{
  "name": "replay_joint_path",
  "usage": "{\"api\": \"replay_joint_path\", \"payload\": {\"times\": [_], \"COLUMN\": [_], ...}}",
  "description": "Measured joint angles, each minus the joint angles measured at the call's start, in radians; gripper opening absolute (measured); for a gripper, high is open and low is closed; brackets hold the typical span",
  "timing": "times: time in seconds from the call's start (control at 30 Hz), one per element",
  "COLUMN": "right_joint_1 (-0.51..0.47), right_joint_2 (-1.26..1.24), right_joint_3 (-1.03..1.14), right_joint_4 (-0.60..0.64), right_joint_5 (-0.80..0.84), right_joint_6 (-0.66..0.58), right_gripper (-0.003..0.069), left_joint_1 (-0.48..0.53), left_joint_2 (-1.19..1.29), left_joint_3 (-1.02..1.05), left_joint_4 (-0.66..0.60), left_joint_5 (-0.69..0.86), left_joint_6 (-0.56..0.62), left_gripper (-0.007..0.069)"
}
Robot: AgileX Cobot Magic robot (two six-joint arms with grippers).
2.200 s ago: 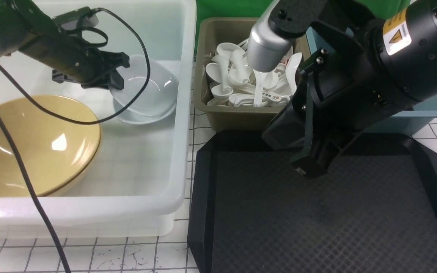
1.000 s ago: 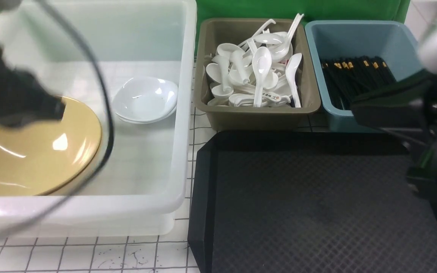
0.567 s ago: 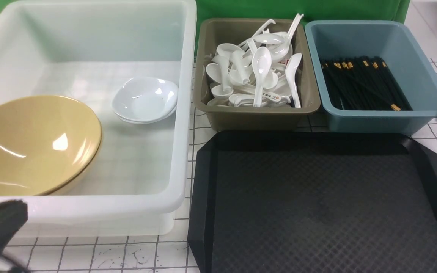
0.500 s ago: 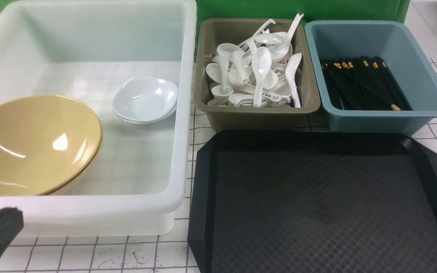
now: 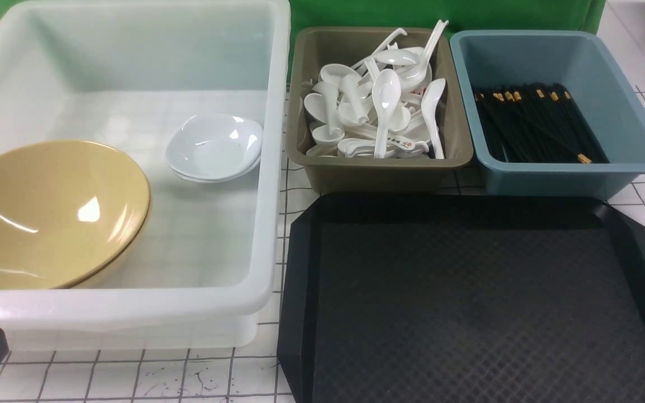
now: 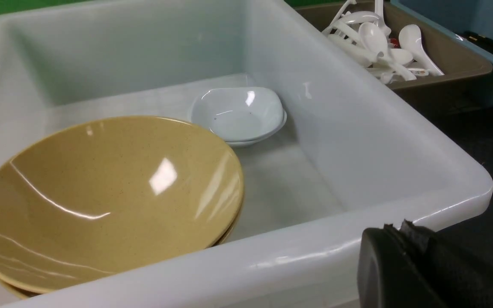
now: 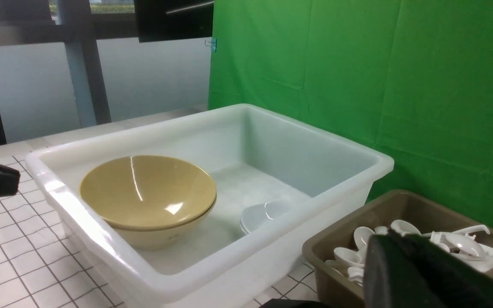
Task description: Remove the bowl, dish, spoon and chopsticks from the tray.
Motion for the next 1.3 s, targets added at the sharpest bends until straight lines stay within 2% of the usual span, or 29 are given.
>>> {"api": "replay_joint_path", "payload": {"times": [0.57,0.7,0.97,1.13,1.3], "right_joint_1": [-0.005,-0.028,-0.073,-0.197,-0.426], "right_joint_2": [0.0,0.0,-0.007,-0.102,-0.234], "right_joint_3": [0.004,0.008,0.077,0.246,0.436], "right_joint_4": [-0.02,-0.066,-0.078,-0.08,-0.089], "right_joint_5": [-0.027,-0.084,-0.125,-0.172,-0.175], "right_joint_6": [0.0,-0.004,-0.052,-0.009,0.106], "right_gripper": [0.0092,0.0096,0.0099,0.0099,0.0082], "left_joint_1": [0.0,0.0,0.0,0.0,0.0], "left_joint_2": [0.0,0.0,0.0,0.0,0.0], "left_joint_3": [0.0,0.0,0.0,0.0,0.0], "left_joint_4": [0.0,-0.001,-0.003,-0.003,-0.003], "left_joint_5": [0.0,0.0,-0.001,-0.001,-0.001], "left_joint_6": [0.0,0.0,0.0,0.0,0.0], "left_gripper": [-0.0012,-0.0012,-0.0012,-0.0012,-0.0012]}}
